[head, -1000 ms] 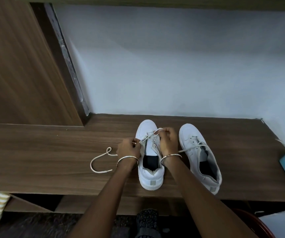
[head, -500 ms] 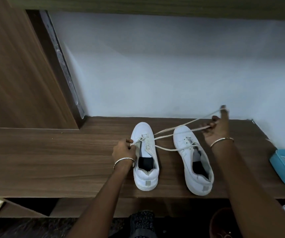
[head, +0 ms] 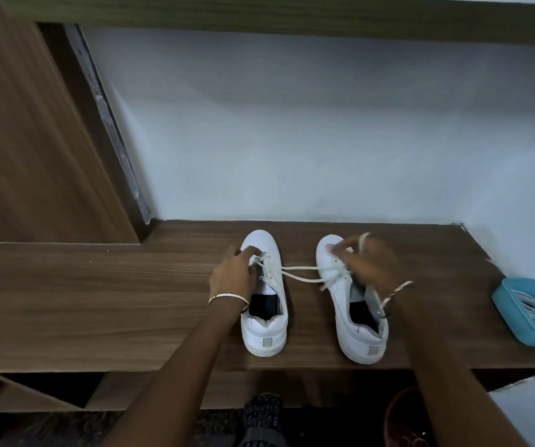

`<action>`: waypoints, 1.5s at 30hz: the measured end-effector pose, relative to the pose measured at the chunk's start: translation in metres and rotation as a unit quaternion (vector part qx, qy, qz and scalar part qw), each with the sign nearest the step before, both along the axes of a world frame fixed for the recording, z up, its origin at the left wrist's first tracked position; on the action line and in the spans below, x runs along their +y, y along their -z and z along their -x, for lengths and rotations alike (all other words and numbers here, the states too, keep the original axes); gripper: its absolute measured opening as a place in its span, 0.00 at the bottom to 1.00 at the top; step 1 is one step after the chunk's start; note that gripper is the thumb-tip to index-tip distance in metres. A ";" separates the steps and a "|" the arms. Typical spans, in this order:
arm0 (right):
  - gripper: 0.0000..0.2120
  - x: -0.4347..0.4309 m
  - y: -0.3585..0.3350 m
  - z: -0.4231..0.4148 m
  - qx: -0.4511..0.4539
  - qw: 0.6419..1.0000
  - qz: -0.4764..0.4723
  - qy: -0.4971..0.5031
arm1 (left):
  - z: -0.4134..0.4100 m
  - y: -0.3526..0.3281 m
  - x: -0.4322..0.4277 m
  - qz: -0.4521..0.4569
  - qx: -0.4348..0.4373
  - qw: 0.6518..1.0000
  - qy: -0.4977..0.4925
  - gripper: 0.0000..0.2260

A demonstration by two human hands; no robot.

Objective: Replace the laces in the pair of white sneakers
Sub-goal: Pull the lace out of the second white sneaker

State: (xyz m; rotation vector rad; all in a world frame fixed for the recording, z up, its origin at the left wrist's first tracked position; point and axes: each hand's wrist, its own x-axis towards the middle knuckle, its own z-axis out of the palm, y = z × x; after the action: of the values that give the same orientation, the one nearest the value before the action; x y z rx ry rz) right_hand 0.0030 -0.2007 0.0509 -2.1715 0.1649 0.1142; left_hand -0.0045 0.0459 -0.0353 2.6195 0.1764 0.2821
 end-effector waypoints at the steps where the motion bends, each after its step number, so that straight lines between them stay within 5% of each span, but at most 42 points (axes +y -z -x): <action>1: 0.23 0.015 0.010 0.007 0.001 0.997 0.056 -0.054 | -0.004 -0.002 -0.001 -0.029 0.014 0.999 0.011 0.11; 4: 0.26 0.064 0.039 0.030 -0.006 0.960 0.245 -0.138 | -0.015 -0.008 -0.002 -0.048 0.037 0.998 0.028 0.08; 7: 0.25 0.105 0.063 0.047 -0.131 0.908 0.388 -0.086 | -0.021 -0.010 -0.002 -0.041 0.036 0.997 0.048 0.04; 11: 0.21 0.129 0.085 0.049 -0.228 0.891 0.392 -0.022 | -0.020 -0.001 0.004 -0.020 0.007 0.998 0.053 0.02; 14: 0.18 0.131 0.086 0.046 -0.219 0.897 0.383 -0.030 | -0.020 0.002 0.011 0.136 0.010 0.989 0.050 0.04; 17: 0.20 0.127 0.087 0.043 -0.200 0.914 0.348 -0.053 | -0.021 -0.005 0.009 0.372 0.058 0.926 -0.020 0.12; 19: 0.20 0.124 0.086 0.043 -0.203 0.923 0.320 -0.071 | -0.023 -0.015 0.010 0.435 0.102 0.893 -0.061 0.16; 25: 0.17 0.132 0.087 0.045 -0.184 0.922 0.337 -0.053 | -0.025 -0.031 0.015 0.143 0.100 0.982 0.074 0.29; 29: 0.11 0.138 0.085 0.047 -0.145 0.924 0.354 -0.025 | -0.026 -0.028 0.015 0.233 0.085 0.967 0.061 0.26; 33: 0.10 0.145 0.085 0.047 -0.132 0.920 0.369 0.002 | -0.021 -0.030 0.015 0.161 0.132 0.973 0.098 0.13; 39: 0.08 0.145 0.089 0.046 -0.116 0.927 0.355 0.025 | -0.007 -0.070 0.015 0.481 0.065 0.868 0.103 0.11; 45: 0.08 0.146 0.093 0.045 -0.119 0.926 0.356 0.038 | 0.003 -0.076 0.034 0.394 0.173 0.899 0.076 0.15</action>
State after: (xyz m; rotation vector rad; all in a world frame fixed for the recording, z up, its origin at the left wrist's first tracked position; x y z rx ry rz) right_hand -0.0415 -0.0544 -0.0424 -2.8737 0.1670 -0.3025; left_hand -0.0073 0.0799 0.0402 1.8312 0.1599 -0.2716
